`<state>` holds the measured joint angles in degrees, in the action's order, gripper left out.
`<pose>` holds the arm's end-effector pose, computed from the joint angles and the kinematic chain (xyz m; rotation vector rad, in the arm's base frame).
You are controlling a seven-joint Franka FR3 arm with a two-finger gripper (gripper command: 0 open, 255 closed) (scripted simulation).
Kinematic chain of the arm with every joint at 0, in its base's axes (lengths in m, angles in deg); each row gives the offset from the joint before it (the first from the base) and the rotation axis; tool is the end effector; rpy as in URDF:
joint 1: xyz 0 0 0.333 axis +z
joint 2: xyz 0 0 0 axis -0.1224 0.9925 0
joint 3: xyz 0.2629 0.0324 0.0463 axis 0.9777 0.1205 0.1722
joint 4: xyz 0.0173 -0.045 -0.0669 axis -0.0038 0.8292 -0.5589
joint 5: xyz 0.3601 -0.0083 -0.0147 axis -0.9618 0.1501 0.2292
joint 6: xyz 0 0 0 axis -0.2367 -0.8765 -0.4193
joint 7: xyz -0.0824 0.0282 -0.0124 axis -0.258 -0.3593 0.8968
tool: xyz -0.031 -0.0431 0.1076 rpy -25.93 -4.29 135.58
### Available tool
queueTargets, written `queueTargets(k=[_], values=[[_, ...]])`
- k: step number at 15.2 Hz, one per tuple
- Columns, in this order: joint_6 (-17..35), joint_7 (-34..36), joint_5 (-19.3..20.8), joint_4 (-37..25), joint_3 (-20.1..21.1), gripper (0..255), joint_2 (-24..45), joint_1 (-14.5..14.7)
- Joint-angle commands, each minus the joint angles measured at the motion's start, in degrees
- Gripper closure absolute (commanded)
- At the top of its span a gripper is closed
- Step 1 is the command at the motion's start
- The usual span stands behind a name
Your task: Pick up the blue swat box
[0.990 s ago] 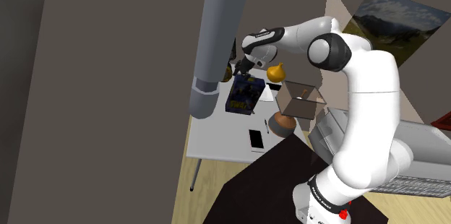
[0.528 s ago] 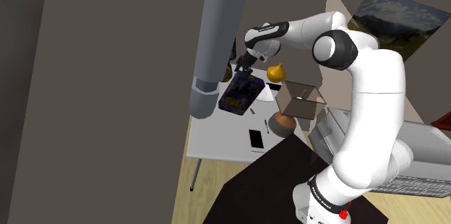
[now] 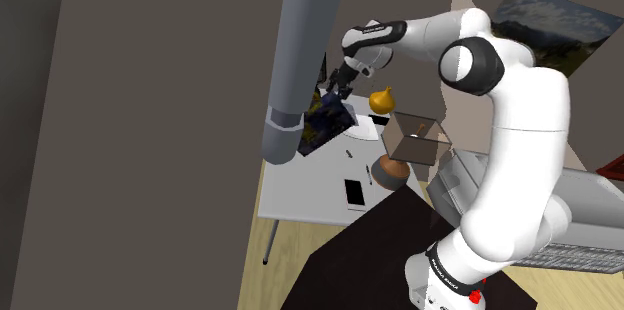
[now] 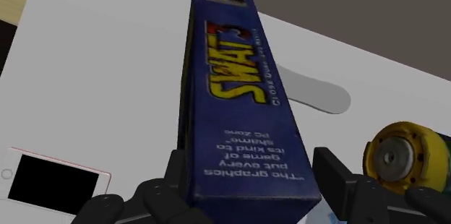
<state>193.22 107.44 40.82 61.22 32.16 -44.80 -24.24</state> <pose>0.6205 -0.2022 0.2594 -1.6650 2.3701 0.1334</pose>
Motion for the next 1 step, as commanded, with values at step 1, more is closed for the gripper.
queueTargets(k=[1], values=[[-0.2,0.1,0.0,0.0,-0.1,255,-0.5,0.0]])
